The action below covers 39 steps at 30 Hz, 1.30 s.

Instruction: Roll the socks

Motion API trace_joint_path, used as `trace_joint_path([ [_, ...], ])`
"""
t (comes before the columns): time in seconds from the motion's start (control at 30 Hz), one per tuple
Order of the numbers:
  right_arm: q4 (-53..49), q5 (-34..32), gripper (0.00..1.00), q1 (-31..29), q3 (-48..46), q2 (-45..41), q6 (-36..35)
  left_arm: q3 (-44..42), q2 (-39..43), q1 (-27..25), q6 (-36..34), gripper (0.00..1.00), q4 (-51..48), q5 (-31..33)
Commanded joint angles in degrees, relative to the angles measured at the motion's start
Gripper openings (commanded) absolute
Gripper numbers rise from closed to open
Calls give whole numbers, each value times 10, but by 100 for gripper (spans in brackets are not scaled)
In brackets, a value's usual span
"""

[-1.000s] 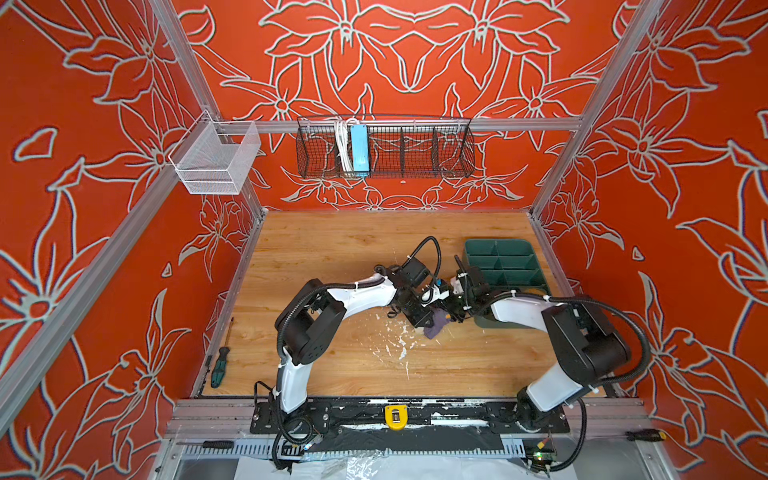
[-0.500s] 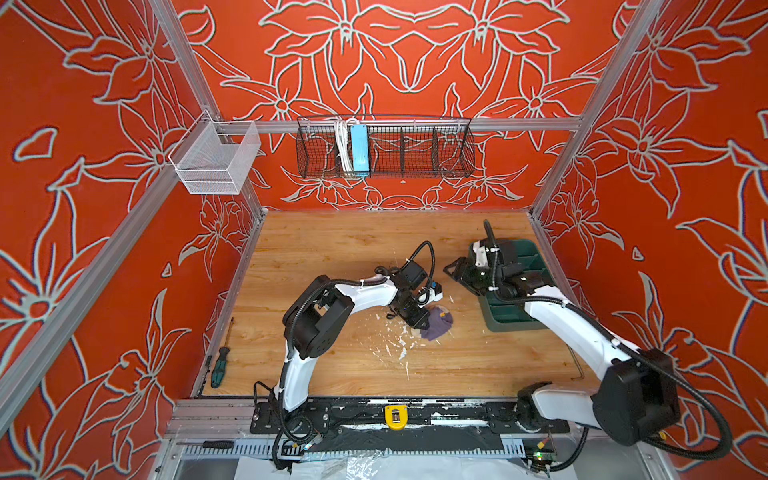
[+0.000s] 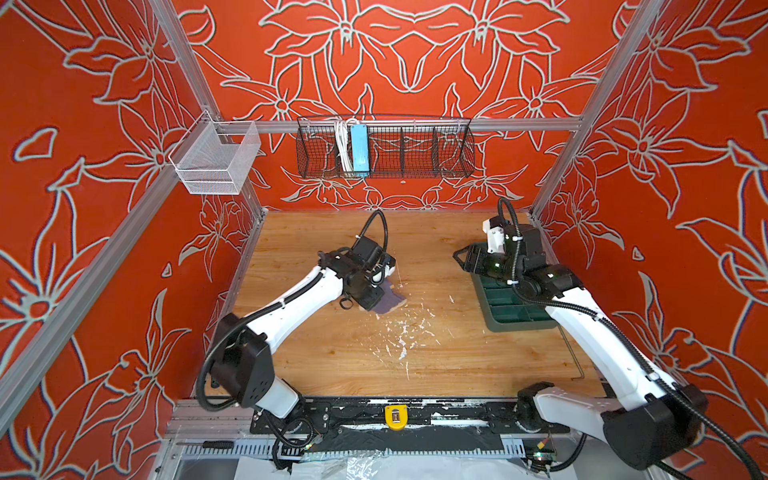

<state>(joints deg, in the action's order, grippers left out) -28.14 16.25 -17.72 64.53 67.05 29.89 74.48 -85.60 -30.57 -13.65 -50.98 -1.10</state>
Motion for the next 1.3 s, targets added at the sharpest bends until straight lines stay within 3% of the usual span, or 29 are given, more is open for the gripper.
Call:
trace_joint_path([
  [0.0,-20,30,67,3,-20,-12,-24,14,-10,11,-31,0,-39,101],
  [0.23,-42,102,66,-12,-63,-52,-84,89,-131,12,-7,0,-51,271],
  [0.4,-58,100,66,-16,-105,-94,-108,99,-173,-52,-12,0,-35,285],
  [0.67,-70,62,61,-23,-138,-134,-183,88,-296,-162,20,0,-34,132],
  [0.83,-19,82,45,-31,-186,-179,-236,88,-362,-172,36,0,-6,8],
  [0.9,8,77,43,-44,-214,-208,-268,95,-385,-172,34,0,-5,-20],
  [1.07,6,28,41,-98,-241,-244,-394,106,-417,-167,21,0,-8,-77],
  [1.27,21,19,39,-219,-291,-232,-601,139,-468,-133,8,0,-48,-205],
])
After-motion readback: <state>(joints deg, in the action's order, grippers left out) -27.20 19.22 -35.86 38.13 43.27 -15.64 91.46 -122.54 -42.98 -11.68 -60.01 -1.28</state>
